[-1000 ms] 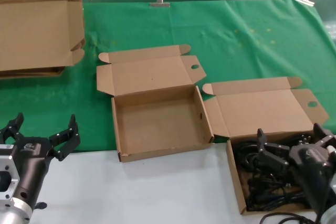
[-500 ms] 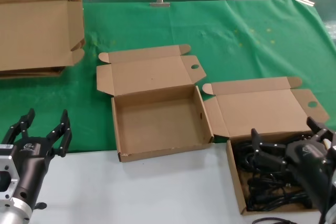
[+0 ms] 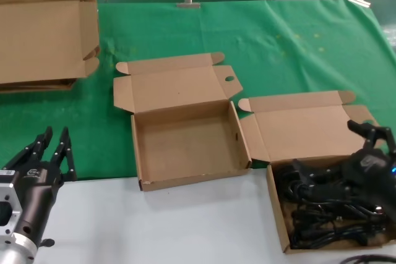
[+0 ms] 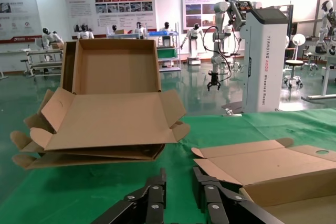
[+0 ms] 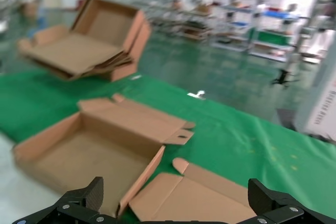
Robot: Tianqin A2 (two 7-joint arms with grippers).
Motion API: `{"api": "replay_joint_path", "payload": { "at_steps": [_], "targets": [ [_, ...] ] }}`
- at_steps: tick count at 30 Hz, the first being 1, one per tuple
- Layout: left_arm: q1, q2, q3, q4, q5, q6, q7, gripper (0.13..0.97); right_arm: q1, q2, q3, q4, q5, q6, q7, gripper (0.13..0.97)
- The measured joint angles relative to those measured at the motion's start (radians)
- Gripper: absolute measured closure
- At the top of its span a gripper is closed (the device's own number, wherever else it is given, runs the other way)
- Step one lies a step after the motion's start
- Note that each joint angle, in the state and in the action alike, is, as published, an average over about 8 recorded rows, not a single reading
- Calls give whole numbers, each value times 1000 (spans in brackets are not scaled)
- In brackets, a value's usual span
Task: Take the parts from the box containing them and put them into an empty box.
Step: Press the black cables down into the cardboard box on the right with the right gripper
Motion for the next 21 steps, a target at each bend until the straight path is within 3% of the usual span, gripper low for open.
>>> {"api": "replay_joint_path", "payload": {
  "at_steps": [9,14,21],
  "targets": [
    [0,0,0,0,0,0,0,874,181,161,-94,-29,-228,-234,183,129],
    [0,0,0,0,0,0,0,901,243,182,-92,-43,-366,-400,226,129],
    [0,0,0,0,0,0,0,925,330,155,-79,-82,-536,-622,199,129]
  ]
}}
